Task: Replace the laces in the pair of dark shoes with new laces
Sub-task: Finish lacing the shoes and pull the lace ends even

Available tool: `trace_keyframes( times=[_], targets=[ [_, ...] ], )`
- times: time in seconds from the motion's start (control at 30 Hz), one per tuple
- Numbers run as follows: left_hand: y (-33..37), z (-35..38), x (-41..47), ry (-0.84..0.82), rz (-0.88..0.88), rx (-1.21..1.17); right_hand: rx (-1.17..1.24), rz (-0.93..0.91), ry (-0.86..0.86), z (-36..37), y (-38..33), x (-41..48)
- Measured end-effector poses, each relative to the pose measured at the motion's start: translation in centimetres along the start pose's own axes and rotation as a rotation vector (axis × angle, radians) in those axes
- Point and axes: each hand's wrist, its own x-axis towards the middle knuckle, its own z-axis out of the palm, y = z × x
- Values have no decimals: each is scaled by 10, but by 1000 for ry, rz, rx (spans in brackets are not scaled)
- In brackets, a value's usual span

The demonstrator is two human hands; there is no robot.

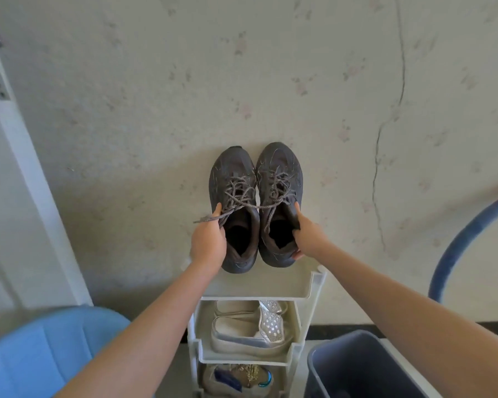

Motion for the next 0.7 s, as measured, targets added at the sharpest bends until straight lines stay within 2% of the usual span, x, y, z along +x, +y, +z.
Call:
trace_keyframes(
  times=[0.33,0.53,0.7],
  targets=[
    [-29,16,-10,-15,15,9,62,45,-36,28,17,3],
    [-36,8,-13,-44,37,116,-34,73,-155,29,26,1],
    [-31,8,-15,-95,13,158,-108,92,-138,28,22,-1]
  ],
)
